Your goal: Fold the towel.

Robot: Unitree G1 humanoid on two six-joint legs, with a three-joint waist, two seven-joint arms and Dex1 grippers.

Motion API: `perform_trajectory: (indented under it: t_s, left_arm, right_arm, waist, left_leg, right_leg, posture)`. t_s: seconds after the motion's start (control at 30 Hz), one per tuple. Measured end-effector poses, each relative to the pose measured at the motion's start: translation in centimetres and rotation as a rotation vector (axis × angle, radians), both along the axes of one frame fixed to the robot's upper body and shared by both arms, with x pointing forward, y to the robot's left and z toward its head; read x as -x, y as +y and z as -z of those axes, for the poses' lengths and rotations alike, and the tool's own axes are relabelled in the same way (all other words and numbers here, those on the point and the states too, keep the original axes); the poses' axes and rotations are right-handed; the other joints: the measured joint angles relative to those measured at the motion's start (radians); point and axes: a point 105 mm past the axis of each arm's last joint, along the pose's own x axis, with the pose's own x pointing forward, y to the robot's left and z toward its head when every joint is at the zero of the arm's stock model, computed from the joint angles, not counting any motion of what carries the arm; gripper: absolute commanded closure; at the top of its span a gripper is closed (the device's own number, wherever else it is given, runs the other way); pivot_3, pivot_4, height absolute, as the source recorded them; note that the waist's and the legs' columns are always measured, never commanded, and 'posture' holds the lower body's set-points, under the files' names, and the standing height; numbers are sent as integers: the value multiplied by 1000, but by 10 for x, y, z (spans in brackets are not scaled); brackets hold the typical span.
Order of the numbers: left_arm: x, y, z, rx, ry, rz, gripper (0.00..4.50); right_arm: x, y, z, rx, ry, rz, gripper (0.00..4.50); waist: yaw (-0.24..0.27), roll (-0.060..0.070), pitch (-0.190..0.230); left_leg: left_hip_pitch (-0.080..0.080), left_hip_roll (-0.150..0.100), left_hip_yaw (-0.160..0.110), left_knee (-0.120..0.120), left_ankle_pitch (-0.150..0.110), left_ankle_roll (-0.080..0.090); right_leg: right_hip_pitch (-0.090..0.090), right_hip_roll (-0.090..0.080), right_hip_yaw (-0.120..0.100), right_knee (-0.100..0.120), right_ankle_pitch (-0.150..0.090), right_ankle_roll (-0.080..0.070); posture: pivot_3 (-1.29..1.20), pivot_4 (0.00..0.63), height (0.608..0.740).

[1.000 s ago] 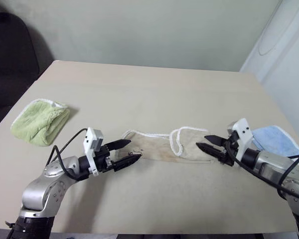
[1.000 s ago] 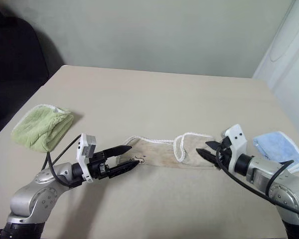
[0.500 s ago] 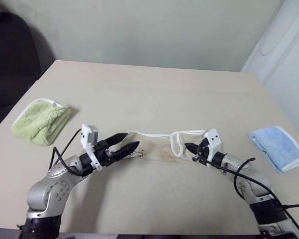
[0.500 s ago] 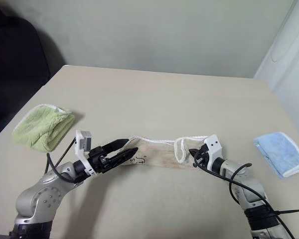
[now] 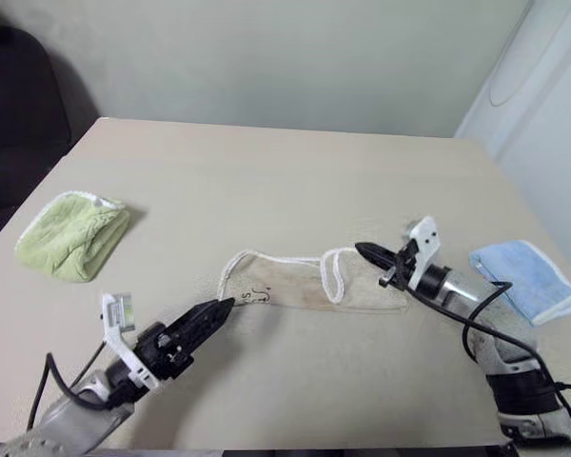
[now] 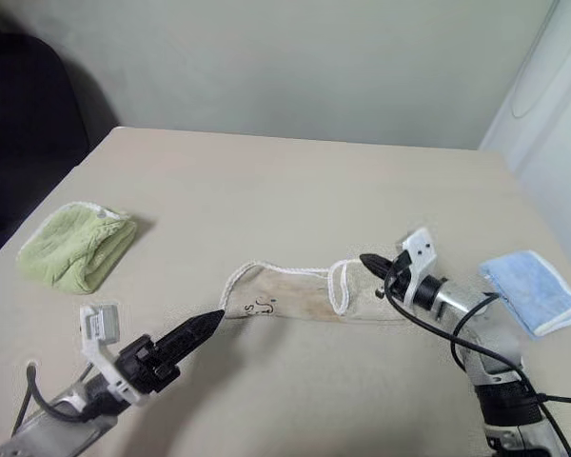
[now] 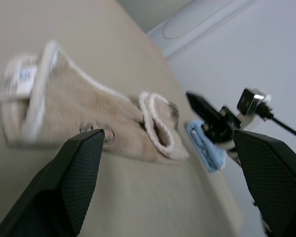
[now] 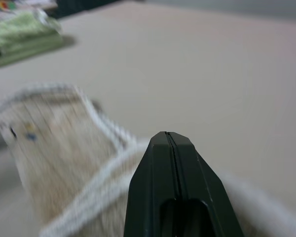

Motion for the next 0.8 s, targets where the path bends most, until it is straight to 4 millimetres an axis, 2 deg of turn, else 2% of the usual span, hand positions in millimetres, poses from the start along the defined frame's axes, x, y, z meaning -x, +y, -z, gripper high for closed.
perform_trajectory:
  t_s: [0.13, 0.17, 0.2, 0.4, 0.57, 0.73, 0.8]
  left_arm:
    - [1, -7, 23, 9, 179, -55, 0]
    - [-2, -8, 29, 23, 225, -79, 0]
    - [-4, -9, 31, 36, 248, -92, 0]
    - [-31, -2, 31, 84, 341, -211, 0]
    - [-52, -5, 25, 125, 356, -248, 0]
    - [-71, -7, 31, 118, 388, -279, 0]
    - [-77, -10, 31, 117, 390, -277, 0]
  right_arm:
    - [-11, 5, -11, -26, -29, -19, 4479]
    - [-12, 6, -11, -33, -29, -19, 4479]
    - [-12, 7, -10, -37, -26, -19, 4479]
    - [-15, 7, -6, -45, -23, -11, 4479]
    - [-17, 5, -5, -43, -28, 2, 4479]
    - [-18, 4, -8, -58, -44, 20, 4479]
    - [-21, -3, -12, -73, -57, 61, 4479]
  waist:
    - [1, 4, 5]
    - [3, 5, 5]
    - [5, 5, 5]
    - [7, 6, 7]
    - [13, 5, 11]
    - [16, 5, 11]
    - [18, 5, 11]
  left_leg:
    - [1, -1, 0, 0, -1, 1]
    - [1, -1, -1, 0, -1, 1]
    - [1, -1, 0, 0, 0, 1]
    - [6, -2, 1, 0, 1, -3]
    - [10, -3, 1, 1, 3, -1]
    - [10, -3, 1, 1, 4, 0]
    - [10, -4, 1, 1, 4, 0]
  right_leg:
    - [1, -1, 0, 0, -3, 0]
    - [1, -1, 0, 1, -2, -2]
    - [2, 0, 0, 2, 3, -11]
    - [11, 3, -2, 2, 7, -16]
    - [15, 3, -2, 1, 7, -16]
    - [15, 3, -2, 1, 7, -16]
    - [16, 3, -2, 1, 7, -17]
  posture:
    - [0, 150, 740]
    - [0, 150, 740]
    - [0, 150, 740]
    - [0, 150, 740]
    - [0, 150, 740]
    - [0, 150, 740]
    - [0, 150, 740]
